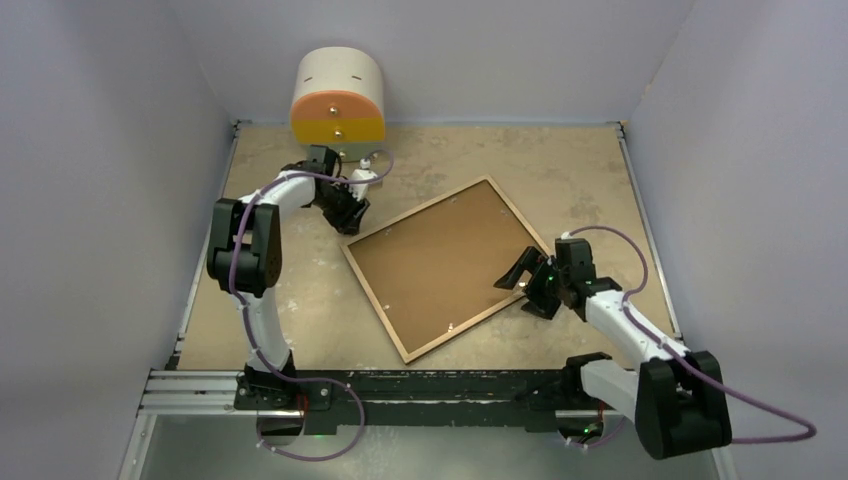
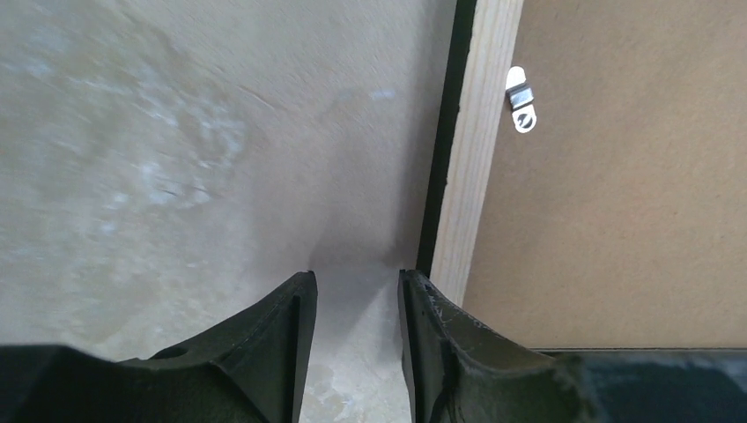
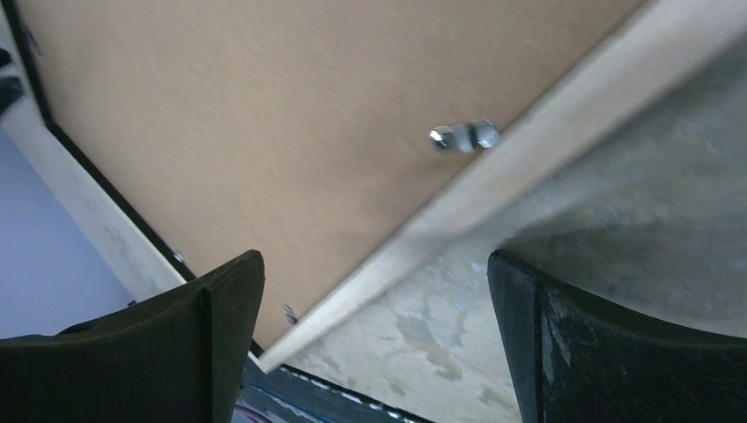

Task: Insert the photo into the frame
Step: Adjust the photo frame at the center of the board, then install the photo frame at the center of the board, then adjust the photo frame at the center of the board, then install the photo frame at the center of the board.

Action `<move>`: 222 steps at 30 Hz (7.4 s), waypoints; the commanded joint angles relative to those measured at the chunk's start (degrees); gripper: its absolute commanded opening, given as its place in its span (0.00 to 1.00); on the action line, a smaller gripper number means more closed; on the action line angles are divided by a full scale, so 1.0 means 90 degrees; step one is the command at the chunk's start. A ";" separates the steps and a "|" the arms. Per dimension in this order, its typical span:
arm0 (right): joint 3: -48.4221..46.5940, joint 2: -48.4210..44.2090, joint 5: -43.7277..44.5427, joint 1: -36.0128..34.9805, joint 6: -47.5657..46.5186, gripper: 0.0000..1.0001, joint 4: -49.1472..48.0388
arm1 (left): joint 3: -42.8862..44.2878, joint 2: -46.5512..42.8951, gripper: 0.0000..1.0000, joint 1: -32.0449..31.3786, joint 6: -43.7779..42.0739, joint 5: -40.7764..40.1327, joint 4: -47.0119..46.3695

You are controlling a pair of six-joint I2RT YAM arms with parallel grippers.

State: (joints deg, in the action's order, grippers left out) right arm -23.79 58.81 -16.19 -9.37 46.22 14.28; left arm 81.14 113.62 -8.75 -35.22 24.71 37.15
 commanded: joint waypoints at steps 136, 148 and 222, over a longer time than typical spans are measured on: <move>-0.1697 0.3008 0.0295 -0.0316 -0.0482 0.99 -0.2375 | -0.3005 -0.1749 0.36 -0.0960 -0.1036 0.0769 0.0589; -0.3038 0.3374 0.0319 -0.0317 -0.0885 0.99 -0.1199 | -0.2552 -0.2311 0.44 -0.1901 -0.3114 0.2412 0.2707; -0.7047 0.7914 -0.2140 -0.3246 -0.0151 0.58 -0.3395 | -0.1111 0.0543 0.27 0.0562 0.0629 0.3094 0.0052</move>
State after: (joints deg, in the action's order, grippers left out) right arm -85.49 129.10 -33.01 -38.13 44.38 -16.58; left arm 72.01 118.02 -3.88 -28.05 57.25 41.28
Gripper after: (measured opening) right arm 0.582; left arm 0.277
